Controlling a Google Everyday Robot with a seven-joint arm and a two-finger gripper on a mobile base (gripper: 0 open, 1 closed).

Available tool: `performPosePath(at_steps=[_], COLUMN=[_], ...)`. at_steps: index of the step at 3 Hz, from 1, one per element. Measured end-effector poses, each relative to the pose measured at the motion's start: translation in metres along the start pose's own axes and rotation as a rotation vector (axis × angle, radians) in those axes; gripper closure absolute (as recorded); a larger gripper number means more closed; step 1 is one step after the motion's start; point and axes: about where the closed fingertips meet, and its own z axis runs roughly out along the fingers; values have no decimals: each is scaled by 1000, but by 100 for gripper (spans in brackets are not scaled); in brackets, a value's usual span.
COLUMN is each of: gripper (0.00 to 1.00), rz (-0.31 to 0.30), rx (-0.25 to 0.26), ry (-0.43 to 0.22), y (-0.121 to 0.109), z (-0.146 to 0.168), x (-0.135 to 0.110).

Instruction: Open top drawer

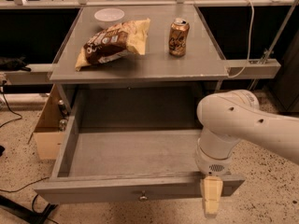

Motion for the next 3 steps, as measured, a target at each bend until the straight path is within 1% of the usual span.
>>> performPosePath(at_steps=[1,2,3], gripper=[0,0,0], rz=[0,-69,-162], rx=[0,85,237], ry=[0,-34,-93], y=[0,17,56], z=[0,-34,-102], x=[0,-12,-27])
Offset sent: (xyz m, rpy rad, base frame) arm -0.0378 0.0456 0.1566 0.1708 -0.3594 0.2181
